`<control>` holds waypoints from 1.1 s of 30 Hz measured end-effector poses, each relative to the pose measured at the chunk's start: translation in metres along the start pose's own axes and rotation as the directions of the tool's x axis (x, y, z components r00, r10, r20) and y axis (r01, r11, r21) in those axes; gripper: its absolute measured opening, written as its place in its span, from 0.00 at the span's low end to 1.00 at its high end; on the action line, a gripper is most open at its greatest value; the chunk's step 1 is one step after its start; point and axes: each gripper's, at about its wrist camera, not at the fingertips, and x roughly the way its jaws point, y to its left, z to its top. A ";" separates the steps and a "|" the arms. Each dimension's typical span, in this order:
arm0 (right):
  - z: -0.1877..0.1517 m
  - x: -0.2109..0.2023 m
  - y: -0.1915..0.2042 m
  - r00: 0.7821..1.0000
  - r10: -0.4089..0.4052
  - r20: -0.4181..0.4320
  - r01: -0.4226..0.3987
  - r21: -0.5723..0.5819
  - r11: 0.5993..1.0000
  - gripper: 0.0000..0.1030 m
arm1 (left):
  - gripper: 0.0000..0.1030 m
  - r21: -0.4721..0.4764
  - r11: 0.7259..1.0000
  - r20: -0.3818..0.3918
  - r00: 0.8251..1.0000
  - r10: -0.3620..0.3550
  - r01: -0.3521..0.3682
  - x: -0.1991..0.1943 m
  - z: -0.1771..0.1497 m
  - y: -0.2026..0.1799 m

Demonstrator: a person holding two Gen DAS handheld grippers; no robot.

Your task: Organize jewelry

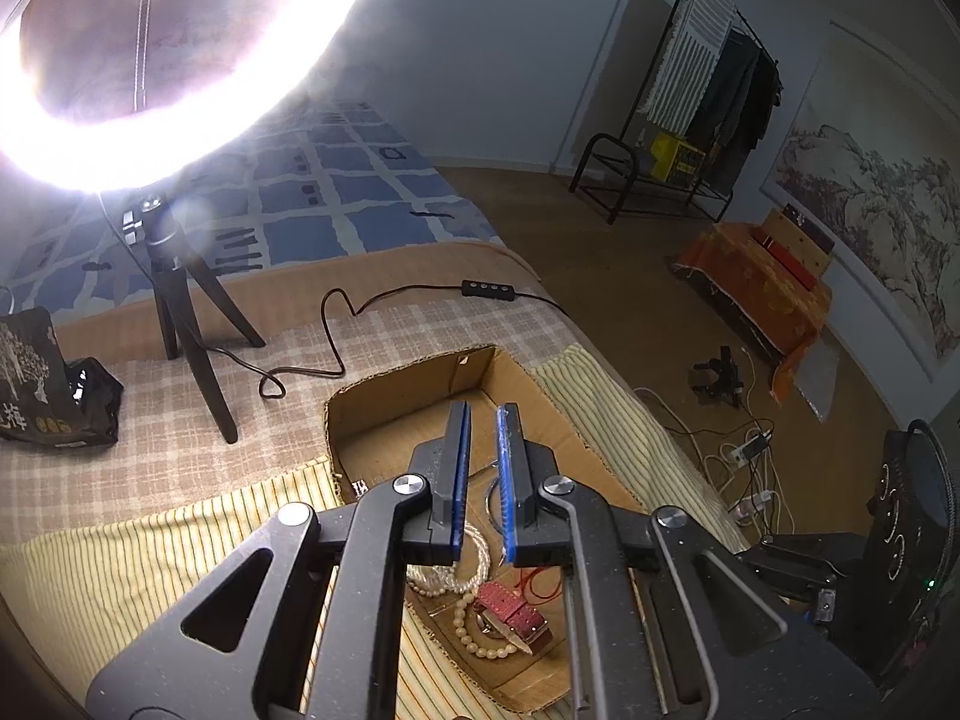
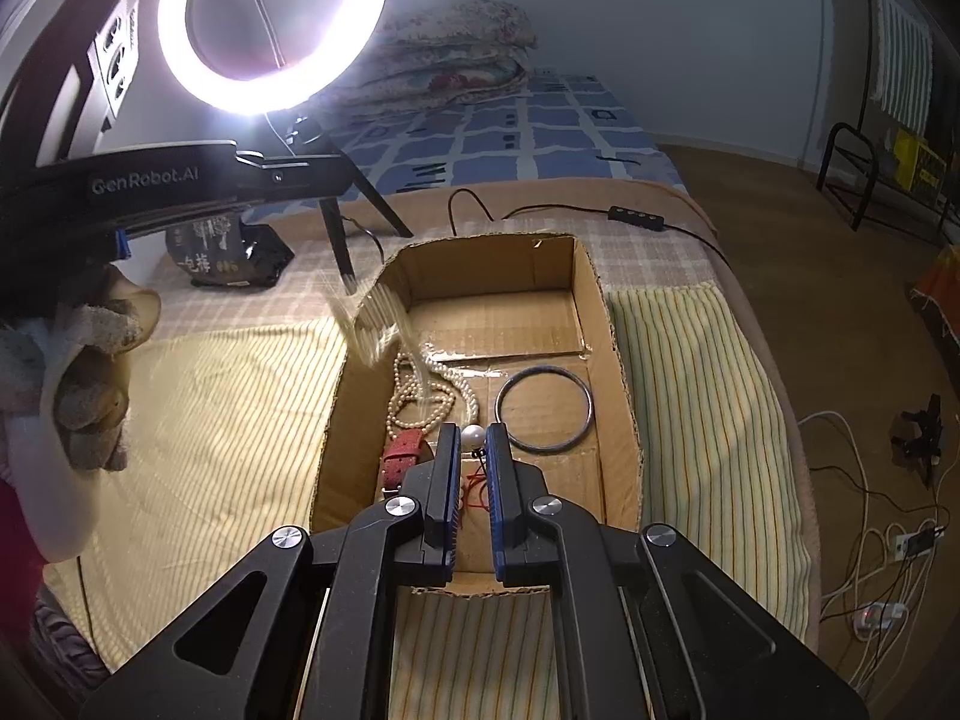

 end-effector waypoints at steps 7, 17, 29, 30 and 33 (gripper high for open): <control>0.000 -0.002 -0.001 1.000 -0.017 0.017 0.017 0.006 1.000 0.45 | 0.06 0.005 1.000 -0.001 1.000 0.012 -0.012 -0.003 -0.001 -0.001; 0.000 -0.015 0.006 0.998 -0.060 0.029 0.060 0.005 0.998 0.51 | 0.32 0.000 1.000 0.029 0.999 0.030 -0.030 -0.032 -0.004 0.002; 0.000 -0.047 0.031 0.980 -0.175 0.089 0.179 -0.028 0.984 0.65 | 0.32 -0.008 0.999 0.088 0.995 0.050 -0.050 -0.097 -0.017 0.006; 0.000 -0.049 0.035 0.978 -0.187 0.095 0.191 -0.035 0.981 0.65 | 0.32 -0.008 0.999 0.094 0.994 0.054 -0.053 -0.103 -0.019 0.007; -0.001 -0.056 0.044 0.970 -0.216 0.114 0.223 -0.051 0.973 0.67 | 0.33 -0.008 0.998 0.111 0.991 0.069 -0.069 -0.122 -0.025 0.011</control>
